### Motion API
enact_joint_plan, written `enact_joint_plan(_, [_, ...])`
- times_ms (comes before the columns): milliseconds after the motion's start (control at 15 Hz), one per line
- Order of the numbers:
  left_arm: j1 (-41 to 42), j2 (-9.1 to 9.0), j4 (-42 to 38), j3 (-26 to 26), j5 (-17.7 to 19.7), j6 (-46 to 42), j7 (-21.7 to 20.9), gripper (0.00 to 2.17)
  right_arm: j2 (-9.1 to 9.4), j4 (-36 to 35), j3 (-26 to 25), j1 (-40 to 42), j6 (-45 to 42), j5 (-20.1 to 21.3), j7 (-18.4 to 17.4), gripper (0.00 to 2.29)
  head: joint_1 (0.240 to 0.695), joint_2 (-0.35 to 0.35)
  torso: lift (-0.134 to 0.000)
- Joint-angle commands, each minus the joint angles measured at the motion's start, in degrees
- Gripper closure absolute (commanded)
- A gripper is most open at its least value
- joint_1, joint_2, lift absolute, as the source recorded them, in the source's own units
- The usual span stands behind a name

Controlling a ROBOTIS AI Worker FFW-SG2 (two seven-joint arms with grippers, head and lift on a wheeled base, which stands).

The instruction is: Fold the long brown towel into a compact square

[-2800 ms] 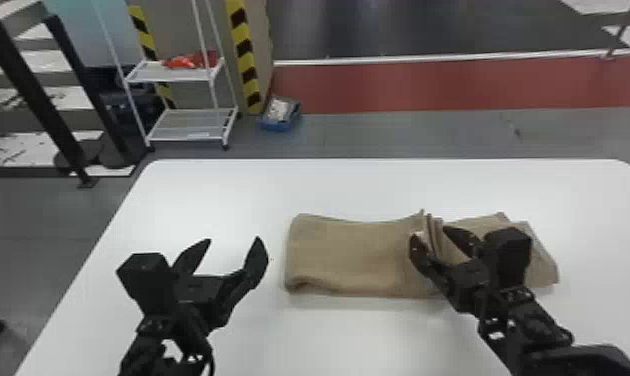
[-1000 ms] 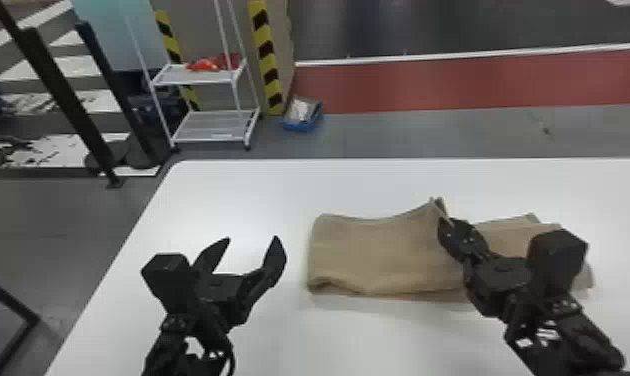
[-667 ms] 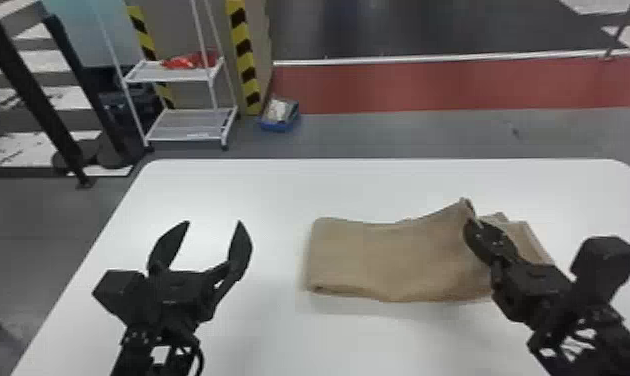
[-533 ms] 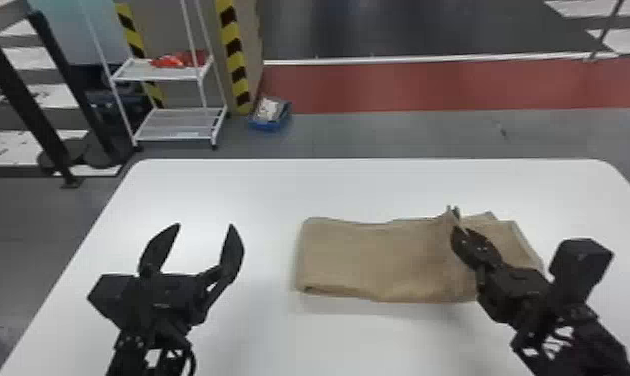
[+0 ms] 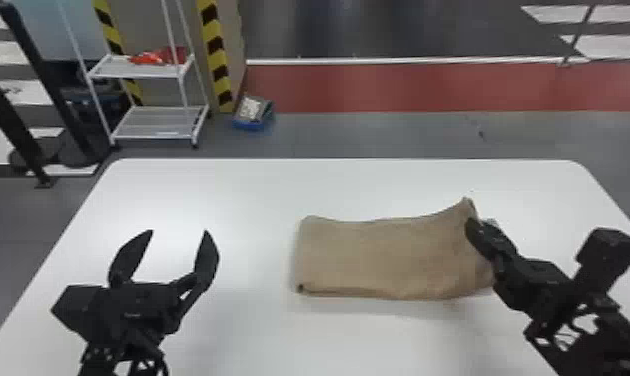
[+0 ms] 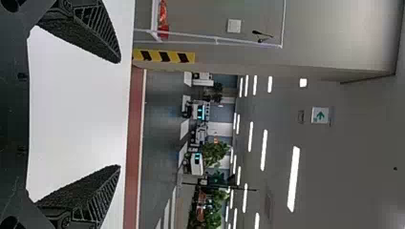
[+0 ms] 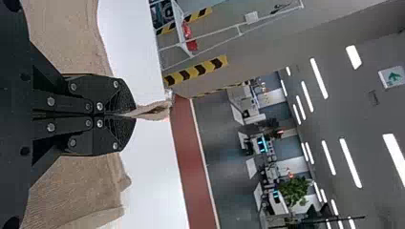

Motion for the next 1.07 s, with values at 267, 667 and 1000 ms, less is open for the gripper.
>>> enact_joint_plan(267, [0.4,-0.15,-0.3,0.4,0.0,0.2,-0.1,0.09,0.23,-1.1,-5.9,-5.6,10.7,-4.2,1.3,1.66,0.695,0.007,-0.119])
enact_joint_plan(667, [0.0,-0.15,0.2,-0.2,0.0,0.2,-0.8,0.09,-2.02,10.6,-7.2,-10.2,10.9,-3.4,1.2,0.00,0.695,-0.037,-0.119])
enact_joint_plan(1000, [-0.3,-0.15,0.9,-0.3,-0.2,0.3,-0.8,0.09,-3.52,9.3,-12.1,-9.9,16.3,-4.0,2.4,0.06,0.695,-0.069,-0.119])
